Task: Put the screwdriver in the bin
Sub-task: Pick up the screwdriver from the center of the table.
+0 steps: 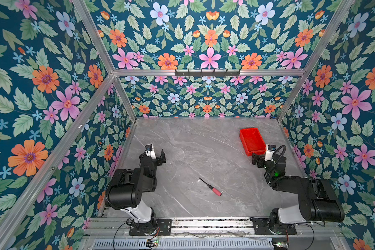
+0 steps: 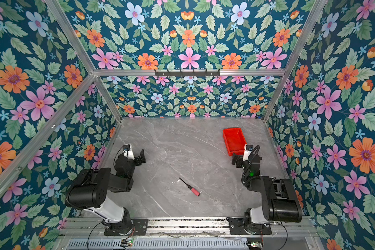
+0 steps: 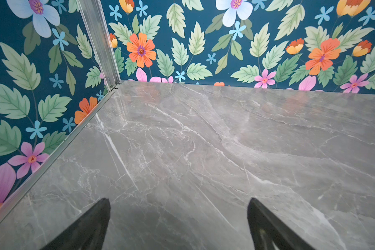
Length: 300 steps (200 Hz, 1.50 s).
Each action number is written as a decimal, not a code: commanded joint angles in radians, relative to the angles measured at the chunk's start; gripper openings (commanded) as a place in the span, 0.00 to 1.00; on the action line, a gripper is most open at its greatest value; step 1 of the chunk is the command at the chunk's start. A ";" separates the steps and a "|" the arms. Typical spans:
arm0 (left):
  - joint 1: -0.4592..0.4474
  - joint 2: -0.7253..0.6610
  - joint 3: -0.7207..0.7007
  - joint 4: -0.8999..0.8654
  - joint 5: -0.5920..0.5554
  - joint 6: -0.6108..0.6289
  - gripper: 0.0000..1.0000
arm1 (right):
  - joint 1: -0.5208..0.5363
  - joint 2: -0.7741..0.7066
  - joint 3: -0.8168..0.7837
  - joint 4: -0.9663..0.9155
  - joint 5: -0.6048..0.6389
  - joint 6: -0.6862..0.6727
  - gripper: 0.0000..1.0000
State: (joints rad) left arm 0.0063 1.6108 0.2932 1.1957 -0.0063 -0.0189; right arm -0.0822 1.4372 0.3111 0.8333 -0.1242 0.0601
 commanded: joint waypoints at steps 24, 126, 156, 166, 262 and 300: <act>-0.002 -0.034 -0.034 0.059 -0.024 0.011 1.00 | 0.000 -0.026 -0.010 0.040 0.025 0.018 0.99; -0.010 -0.397 0.130 -0.492 0.175 0.072 1.00 | 0.037 -0.401 0.074 -0.448 0.070 0.016 0.99; -0.010 -0.469 0.243 -0.726 0.340 0.172 1.00 | 0.113 -0.493 0.105 -0.580 0.114 -0.036 0.99; -0.011 -0.487 0.273 -0.806 0.397 0.215 1.00 | 0.134 -0.519 0.114 -0.624 0.115 -0.040 0.99; -0.085 -0.703 0.312 -1.205 0.658 0.438 1.00 | 0.557 -0.587 0.211 -0.977 0.227 0.018 0.99; -0.173 -0.791 0.302 -1.364 0.636 0.548 1.00 | 0.788 -0.503 0.242 -0.998 0.316 0.086 0.99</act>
State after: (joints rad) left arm -0.1234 0.8627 0.6018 -0.0368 0.6132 0.4294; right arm 0.6109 0.8951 0.5354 -0.1272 0.1028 0.0837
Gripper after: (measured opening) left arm 0.996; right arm 0.991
